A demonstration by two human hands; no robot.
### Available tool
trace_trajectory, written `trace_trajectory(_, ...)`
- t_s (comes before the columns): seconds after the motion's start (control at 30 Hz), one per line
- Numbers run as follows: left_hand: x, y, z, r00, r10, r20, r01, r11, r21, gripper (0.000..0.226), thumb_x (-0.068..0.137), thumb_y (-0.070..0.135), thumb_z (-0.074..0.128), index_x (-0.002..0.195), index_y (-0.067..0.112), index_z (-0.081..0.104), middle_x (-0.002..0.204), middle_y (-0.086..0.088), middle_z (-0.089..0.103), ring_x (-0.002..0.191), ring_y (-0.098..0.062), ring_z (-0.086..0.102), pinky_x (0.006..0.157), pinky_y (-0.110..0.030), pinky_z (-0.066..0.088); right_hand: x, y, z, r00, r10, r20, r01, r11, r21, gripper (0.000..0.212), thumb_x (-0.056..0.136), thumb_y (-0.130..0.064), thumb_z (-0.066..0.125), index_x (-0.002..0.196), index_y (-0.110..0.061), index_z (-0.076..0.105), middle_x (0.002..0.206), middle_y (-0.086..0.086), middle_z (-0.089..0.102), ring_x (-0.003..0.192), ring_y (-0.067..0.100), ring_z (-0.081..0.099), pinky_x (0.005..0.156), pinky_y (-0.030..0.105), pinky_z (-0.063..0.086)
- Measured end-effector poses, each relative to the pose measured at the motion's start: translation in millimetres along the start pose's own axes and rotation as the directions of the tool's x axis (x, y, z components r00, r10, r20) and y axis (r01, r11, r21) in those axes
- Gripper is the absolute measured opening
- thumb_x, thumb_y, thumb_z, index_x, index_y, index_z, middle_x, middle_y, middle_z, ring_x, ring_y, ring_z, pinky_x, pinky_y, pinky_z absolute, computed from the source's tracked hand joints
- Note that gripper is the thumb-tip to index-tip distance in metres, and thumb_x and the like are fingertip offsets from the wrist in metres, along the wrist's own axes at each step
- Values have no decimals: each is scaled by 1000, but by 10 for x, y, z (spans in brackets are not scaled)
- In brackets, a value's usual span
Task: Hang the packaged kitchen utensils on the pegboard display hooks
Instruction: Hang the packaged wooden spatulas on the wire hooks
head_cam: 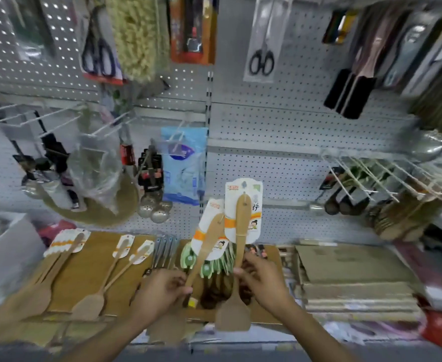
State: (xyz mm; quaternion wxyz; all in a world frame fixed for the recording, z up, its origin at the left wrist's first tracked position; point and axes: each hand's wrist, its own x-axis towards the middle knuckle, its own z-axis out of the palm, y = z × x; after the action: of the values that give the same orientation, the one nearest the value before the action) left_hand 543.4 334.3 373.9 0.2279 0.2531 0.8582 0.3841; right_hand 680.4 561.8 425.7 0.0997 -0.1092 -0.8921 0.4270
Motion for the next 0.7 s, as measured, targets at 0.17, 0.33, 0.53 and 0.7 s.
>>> trace_trajectory(0.17,149,697,692,996,83,-16,-81,992,99,19,77,37,81,78,25,66,69,6,69,67,-5,63,66,-25,46,-480,590,-765,997,53,-52,-50,997,62,31,88,-62,55,102,-36,62,89,-16,70,85,6,68,75,41,59)
trace_trajectory(0.33,310,1436,1432,991,130,28,-132,987,90,17,76,35,82,71,30,67,59,24,62,54,7,55,58,-18,40,-919,1097,-1569,986,123,-111,-121,992,31,11,94,-36,62,95,-47,61,85,-17,71,80,4,68,75,34,57)
trace_trajectory(0.53,475,2168,2250,970,231,77,-234,972,34,30,73,29,85,63,50,66,65,20,67,59,1,61,60,-22,43,-1359,1627,-2342,965,207,-164,-203,978,38,11,95,-37,59,85,-34,56,79,-2,68,75,10,67,71,37,57)
trace_trajectory(0.7,617,2704,2783,944,291,152,-299,954,31,23,74,28,85,65,44,71,71,19,71,67,-2,66,67,-27,50,-1591,2107,-2817,934,259,-246,-240,965,103,7,93,-28,62,87,-29,59,79,-6,68,76,13,69,69,41,59)
